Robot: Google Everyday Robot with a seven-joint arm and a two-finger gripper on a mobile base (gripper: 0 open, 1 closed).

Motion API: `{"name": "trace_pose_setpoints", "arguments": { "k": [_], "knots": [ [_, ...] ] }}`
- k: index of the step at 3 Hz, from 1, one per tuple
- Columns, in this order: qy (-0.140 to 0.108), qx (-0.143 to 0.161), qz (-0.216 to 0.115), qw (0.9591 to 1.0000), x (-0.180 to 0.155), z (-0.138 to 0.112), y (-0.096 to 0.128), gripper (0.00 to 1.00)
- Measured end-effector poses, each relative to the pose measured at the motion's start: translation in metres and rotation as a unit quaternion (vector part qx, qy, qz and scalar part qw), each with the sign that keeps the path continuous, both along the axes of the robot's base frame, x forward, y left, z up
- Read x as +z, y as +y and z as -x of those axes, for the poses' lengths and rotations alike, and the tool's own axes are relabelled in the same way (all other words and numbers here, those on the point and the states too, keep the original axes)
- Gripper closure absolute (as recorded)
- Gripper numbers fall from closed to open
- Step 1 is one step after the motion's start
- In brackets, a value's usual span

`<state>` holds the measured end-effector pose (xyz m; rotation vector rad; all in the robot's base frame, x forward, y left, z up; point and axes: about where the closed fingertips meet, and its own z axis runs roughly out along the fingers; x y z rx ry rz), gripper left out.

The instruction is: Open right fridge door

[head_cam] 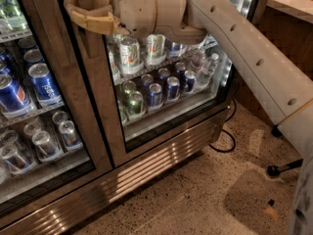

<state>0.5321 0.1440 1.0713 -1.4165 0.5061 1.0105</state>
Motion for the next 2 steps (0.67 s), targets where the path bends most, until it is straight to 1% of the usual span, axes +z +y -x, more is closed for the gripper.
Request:
{"name": "trace_pose_setpoints", "arguments": {
  "k": [2],
  "knots": [
    [0.0, 0.0, 0.0, 1.0, 0.0, -0.0013, -0.0001, 1.0]
  ]
}}
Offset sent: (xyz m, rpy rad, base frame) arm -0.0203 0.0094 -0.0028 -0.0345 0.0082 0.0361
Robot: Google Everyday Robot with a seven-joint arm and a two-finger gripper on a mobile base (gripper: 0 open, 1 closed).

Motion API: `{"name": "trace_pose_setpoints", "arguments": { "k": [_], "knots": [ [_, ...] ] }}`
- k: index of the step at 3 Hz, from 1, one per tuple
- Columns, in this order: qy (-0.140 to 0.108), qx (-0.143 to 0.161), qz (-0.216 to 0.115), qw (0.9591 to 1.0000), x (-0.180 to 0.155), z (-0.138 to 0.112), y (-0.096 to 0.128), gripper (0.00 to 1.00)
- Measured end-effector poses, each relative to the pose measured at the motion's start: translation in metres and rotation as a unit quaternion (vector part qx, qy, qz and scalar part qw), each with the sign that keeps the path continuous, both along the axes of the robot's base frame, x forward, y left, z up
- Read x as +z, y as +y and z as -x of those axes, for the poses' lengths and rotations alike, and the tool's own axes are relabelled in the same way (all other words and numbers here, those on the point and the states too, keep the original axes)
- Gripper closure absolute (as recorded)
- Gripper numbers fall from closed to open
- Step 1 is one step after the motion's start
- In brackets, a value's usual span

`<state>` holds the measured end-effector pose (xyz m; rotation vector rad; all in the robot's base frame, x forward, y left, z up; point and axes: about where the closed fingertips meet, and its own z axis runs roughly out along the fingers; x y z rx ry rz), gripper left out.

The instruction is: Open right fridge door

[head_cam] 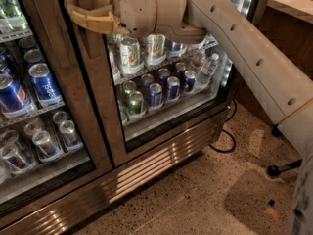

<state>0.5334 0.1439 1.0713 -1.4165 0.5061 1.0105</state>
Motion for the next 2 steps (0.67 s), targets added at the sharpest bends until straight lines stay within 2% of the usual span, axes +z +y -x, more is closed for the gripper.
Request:
{"name": "trace_pose_setpoints", "arguments": {
  "k": [2],
  "knots": [
    [-0.003, 0.0, -0.008, 1.0, 0.0067, 0.0011, 0.0003, 1.0]
  ]
}}
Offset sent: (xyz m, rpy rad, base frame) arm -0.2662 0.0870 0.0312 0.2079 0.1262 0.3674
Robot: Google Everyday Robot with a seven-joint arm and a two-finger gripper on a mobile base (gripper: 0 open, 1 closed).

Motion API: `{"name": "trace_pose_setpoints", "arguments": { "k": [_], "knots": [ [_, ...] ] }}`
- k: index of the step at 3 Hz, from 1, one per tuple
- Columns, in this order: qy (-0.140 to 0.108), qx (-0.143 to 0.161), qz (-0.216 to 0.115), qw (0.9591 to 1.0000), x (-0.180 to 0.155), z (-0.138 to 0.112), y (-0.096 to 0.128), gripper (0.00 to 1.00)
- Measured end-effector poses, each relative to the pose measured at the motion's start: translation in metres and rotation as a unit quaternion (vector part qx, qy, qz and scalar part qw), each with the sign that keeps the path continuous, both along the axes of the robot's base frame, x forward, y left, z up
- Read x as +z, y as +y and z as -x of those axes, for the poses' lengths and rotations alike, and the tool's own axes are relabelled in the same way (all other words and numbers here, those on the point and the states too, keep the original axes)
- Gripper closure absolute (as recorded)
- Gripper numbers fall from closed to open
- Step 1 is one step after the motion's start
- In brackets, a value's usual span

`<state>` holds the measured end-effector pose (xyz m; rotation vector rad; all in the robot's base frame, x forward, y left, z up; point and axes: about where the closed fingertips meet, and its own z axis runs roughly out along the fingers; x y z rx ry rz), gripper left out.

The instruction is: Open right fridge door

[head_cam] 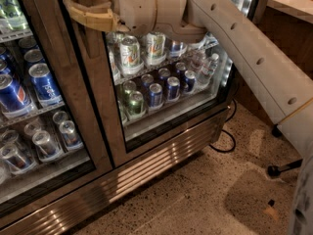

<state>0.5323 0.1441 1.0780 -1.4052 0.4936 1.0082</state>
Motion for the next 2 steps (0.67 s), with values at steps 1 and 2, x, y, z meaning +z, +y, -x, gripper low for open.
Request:
{"name": "trace_pose_setpoints", "arguments": {
  "k": [1, 2],
  "knots": [
    [0.003, 0.004, -0.002, 1.0, -0.0002, 0.0004, 0.0001, 1.0],
    [0.004, 0.008, -0.003, 1.0, -0.0005, 0.0051, 0.0018, 1.0]
  ]
}}
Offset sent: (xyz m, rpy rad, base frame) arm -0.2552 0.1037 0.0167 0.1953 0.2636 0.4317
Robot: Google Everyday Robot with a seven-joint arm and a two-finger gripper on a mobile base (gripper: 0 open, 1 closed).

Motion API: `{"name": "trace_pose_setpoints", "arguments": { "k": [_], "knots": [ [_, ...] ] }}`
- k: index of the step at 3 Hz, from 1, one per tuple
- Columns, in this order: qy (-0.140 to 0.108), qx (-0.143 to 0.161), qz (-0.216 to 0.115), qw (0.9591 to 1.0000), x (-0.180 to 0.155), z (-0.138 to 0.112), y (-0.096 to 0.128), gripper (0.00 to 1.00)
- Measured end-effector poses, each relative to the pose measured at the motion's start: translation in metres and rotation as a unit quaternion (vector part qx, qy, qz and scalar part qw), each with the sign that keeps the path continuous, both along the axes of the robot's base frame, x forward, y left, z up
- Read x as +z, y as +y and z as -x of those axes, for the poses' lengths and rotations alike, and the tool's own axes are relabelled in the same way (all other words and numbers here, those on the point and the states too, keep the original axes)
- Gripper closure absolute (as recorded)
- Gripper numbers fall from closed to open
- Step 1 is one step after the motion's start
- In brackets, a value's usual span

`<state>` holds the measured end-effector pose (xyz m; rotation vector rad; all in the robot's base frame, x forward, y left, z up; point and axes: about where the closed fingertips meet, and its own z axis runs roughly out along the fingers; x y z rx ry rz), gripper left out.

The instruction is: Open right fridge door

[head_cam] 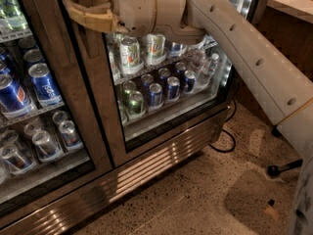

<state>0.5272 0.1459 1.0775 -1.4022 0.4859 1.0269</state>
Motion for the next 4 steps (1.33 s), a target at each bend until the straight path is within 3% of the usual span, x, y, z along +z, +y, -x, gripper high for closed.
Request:
{"name": "trace_pose_setpoints", "arguments": {
  "k": [4],
  "knots": [
    [0.0, 0.001, -0.005, 1.0, 0.0045, -0.0044, -0.0012, 1.0]
  ]
}}
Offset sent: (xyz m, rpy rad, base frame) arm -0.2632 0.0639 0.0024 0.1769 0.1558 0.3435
